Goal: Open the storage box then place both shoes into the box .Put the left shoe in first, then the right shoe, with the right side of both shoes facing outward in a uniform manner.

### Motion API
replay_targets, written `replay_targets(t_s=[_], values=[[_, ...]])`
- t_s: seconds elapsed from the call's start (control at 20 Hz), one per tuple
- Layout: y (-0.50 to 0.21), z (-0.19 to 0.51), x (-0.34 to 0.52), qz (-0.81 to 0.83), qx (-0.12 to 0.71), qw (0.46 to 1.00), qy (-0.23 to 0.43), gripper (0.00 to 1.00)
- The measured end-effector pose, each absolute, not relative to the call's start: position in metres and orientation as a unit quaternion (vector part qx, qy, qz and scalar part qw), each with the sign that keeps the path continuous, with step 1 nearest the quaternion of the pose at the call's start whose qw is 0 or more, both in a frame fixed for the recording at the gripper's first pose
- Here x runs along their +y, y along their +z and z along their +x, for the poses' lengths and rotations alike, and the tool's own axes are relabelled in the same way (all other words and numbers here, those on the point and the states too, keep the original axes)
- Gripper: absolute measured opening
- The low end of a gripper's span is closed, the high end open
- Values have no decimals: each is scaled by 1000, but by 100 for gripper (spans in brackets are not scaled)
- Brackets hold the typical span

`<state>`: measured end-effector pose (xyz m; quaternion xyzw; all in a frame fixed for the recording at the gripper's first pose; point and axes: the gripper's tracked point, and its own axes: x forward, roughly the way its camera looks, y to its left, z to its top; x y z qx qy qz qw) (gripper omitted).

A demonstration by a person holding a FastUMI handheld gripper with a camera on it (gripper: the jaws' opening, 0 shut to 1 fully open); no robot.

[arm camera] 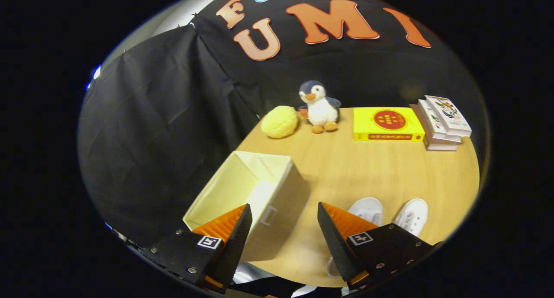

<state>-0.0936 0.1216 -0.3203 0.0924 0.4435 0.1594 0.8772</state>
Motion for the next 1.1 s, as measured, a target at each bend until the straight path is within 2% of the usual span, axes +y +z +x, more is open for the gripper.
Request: replay_targets(t_s=[0.2,0.55,1.1], values=[[-353,-117,68,38,471,875,109,91],[-400,-159,29,-11,529,843,97,81],[-442,-158,1,-154,537,823,101,57]])
